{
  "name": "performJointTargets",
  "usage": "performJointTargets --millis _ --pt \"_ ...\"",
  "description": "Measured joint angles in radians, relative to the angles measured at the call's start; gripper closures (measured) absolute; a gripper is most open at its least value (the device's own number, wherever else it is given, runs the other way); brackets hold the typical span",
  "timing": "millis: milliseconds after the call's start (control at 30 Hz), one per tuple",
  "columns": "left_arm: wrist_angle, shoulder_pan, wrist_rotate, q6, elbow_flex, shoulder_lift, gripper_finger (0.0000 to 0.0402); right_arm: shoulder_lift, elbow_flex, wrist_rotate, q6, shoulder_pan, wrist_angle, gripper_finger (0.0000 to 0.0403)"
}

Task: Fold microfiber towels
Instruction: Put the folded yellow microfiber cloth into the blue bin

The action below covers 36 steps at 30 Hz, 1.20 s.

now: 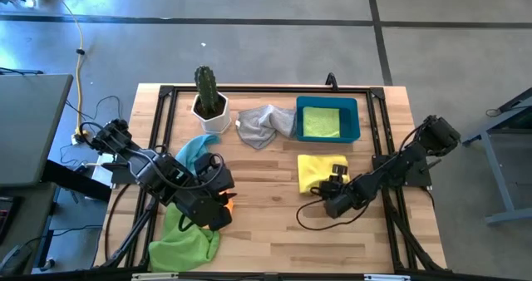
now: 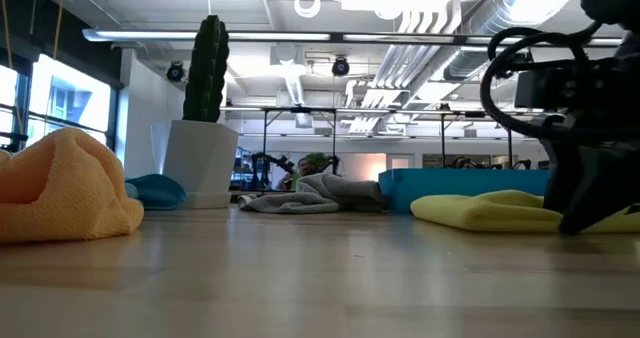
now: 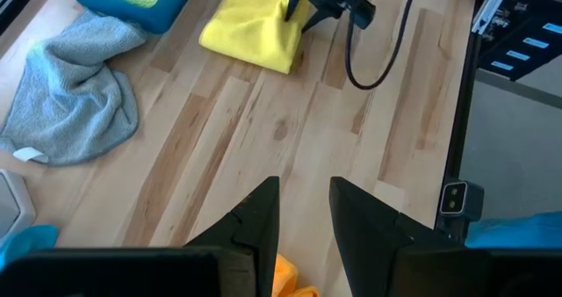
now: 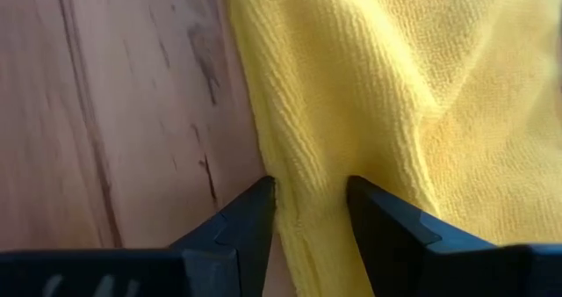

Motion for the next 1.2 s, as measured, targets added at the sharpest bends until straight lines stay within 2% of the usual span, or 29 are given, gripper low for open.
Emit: performJointTargets --millis 200,433,633,867,1200 --pt "0.0 0.0 0.0 0.0 0.0 0.0 0.031 0.001 -0.018 0.006 -0.005 -0.004 0.037 0.0297" --pt "0.0 0.0 0.0 0.0 0.0 0.0 0.031 0.003 -0.043 0.001 0.014 -0.004 0.102 0.0392" --pt "0.0 0.0 -0.001 -0.001 0.0 0.0 0.031 0.002 -0.03 -0.002 0.089 -0.004 0.1 0.0396" --pt "0.001 0.0 -0.001 -0.002 0.0 0.0 0.031 -0.069 0.057 -0.067 0.018 -0.024 0.051 0.0402" --pt "0.002 0.0 -0.002 -0.001 0.0 0.0 0.031 -0.282 0.186 -0.053 -0.077 -0.164 -0.236 0.0402"
